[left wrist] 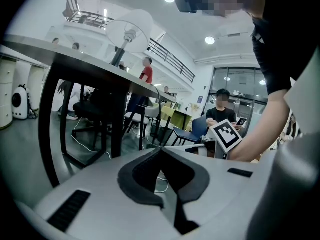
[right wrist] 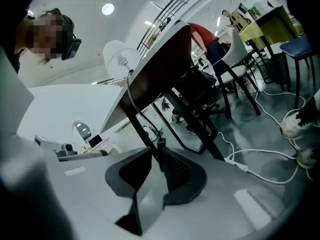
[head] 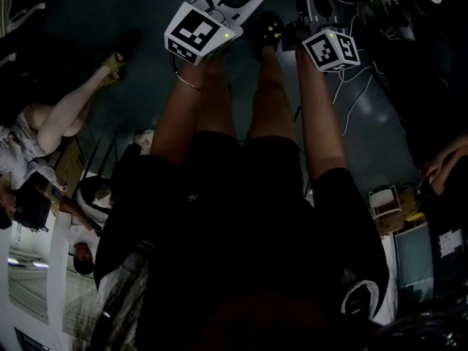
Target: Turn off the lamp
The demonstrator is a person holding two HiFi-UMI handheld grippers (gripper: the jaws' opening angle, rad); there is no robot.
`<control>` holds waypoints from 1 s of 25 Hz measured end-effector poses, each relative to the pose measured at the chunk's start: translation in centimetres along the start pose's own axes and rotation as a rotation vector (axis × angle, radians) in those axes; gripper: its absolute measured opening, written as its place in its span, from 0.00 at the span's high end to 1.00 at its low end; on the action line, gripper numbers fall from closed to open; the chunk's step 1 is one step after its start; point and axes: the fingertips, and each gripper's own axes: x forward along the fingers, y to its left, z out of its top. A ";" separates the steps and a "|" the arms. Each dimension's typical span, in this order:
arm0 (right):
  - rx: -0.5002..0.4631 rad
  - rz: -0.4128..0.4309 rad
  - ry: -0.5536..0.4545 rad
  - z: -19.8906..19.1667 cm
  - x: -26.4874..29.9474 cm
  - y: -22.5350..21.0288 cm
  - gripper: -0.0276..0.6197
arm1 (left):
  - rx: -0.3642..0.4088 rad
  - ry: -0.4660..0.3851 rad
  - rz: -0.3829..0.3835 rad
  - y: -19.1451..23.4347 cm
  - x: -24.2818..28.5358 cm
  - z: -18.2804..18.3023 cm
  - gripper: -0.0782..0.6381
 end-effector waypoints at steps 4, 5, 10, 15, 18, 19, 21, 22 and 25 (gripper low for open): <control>0.007 0.007 -0.003 0.0 0.0 0.3 0.86 | -0.001 0.002 -0.001 -0.1 0.1 -0.1 0.88; 0.008 0.010 -0.007 0.2 0.0 0.4 0.86 | -0.001 0.002 0.000 -0.1 0.1 -0.1 0.88; 0.001 0.022 -0.023 0.8 -0.1 0.8 0.87 | -0.011 0.002 0.010 -0.1 0.2 0.0 0.88; -0.007 0.028 -0.031 1.1 -0.5 1.1 0.93 | -0.018 0.005 0.021 0.0 0.2 0.1 0.88; -0.012 0.039 -0.038 1.4 -1.0 1.7 0.95 | -0.027 -0.003 0.029 -0.1 -0.1 0.6 0.88; -0.010 0.043 -0.041 1.6 -1.2 1.9 0.95 | -0.029 -0.003 0.031 -0.2 -0.1 0.8 0.88; -0.010 0.051 -0.039 1.9 -1.4 2.3 0.95 | -0.024 0.002 0.034 -0.4 -0.2 1.0 0.88; -0.013 0.055 -0.037 2.1 -1.5 2.6 0.95 | -0.022 0.002 0.036 -0.5 -0.3 1.2 0.88; -0.024 0.070 -0.034 2.7 -2.0 3.4 0.95 | -0.023 0.002 0.046 -0.8 -0.7 1.8 0.88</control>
